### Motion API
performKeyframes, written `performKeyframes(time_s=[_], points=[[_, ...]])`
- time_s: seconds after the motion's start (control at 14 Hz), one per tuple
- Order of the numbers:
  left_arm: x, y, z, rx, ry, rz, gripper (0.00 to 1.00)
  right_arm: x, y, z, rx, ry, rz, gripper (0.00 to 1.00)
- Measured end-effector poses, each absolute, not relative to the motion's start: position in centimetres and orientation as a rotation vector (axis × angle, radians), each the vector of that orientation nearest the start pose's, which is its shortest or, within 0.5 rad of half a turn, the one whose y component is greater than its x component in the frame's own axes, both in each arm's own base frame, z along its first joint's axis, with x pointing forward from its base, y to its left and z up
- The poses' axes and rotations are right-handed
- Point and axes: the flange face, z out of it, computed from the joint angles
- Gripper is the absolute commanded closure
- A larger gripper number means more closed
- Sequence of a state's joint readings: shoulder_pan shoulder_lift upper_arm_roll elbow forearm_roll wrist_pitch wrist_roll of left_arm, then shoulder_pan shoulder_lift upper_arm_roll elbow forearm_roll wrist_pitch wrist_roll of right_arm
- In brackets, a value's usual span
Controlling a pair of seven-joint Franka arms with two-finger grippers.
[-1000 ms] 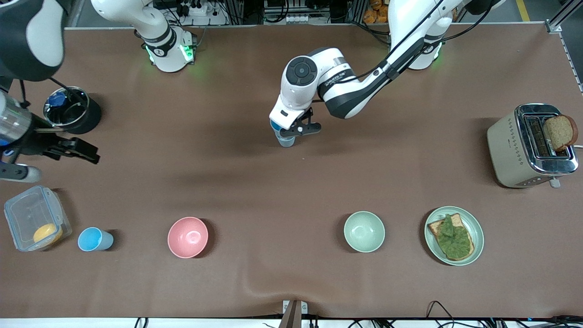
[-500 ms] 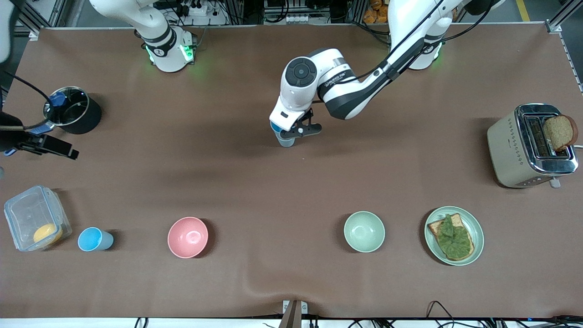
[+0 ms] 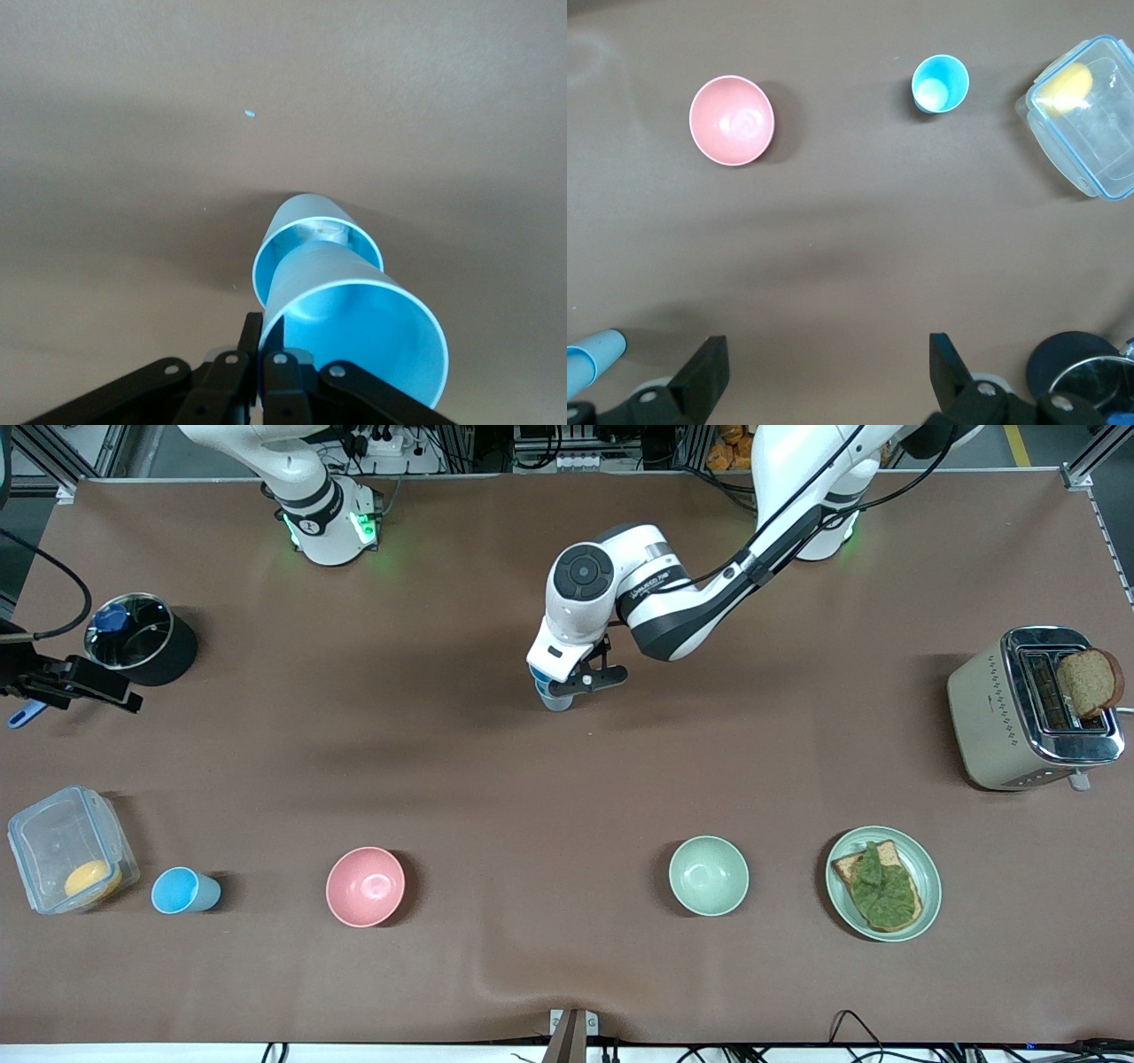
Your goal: Stack blue cups with both arms
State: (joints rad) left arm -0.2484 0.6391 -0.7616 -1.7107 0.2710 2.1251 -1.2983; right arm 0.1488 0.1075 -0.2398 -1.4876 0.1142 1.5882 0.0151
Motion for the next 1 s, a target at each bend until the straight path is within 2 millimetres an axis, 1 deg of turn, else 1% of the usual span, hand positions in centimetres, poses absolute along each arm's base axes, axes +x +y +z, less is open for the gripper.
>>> performKeyframes(time_s=[0.07, 0.14, 0.21, 0.29, 0.5, 0.64, 0.71, 0.86, 0.93, 1.0], points=[[40.8, -52.0, 29.2, -3.148, -0.369, 0.324, 1.00, 58.2, -3.6, 60.4, -3.045, 0.165, -0.007, 0.00], [40.9, -51.8, 28.7, -3.142, -0.372, 0.330, 0.77, 57.7, -3.5, 60.5, -3.049, 0.160, -0.011, 0.00], [41.1, -51.7, 28.4, -3.139, -0.377, 0.334, 0.05, 57.2, -3.4, 60.5, -3.060, 0.148, -0.016, 0.00], [41.2, -51.6, 28.4, -3.138, -0.381, 0.334, 0.00, 56.8, -3.1, 60.6, -3.069, 0.137, -0.029, 0.00], [41.5, -51.7, 28.6, -3.143, -0.387, 0.328, 0.00, 55.8, -2.3, 60.3, -3.074, 0.111, -0.048, 0.00], [42.0, -51.9, 29.3, -3.158, -0.397, 0.315, 0.00, 55.7, -2.2, 60.3, -3.078, 0.106, -0.050, 0.00], [42.6, -51.9, 30.0, -3.169, -0.409, 0.301, 0.00, 55.7, -2.2, 60.4, -3.079, 0.107, -0.051, 0.00], [44.7, -51.3, 32.2, -3.167, -0.443, 0.267, 0.00, 55.7, -2.4, 60.6, -3.080, 0.112, -0.055, 0.00], [46.1, -50.5, 33.7, -3.151, -0.459, 0.251, 0.00, 55.6, -2.5, 60.7, -3.081, 0.113, -0.051, 0.00], [47.9, -49.1, 35.4, -3.137, -0.471, 0.237, 0.00, 55.5, -2.5, 60.8, -3.081, 0.113, -0.045, 0.00]])
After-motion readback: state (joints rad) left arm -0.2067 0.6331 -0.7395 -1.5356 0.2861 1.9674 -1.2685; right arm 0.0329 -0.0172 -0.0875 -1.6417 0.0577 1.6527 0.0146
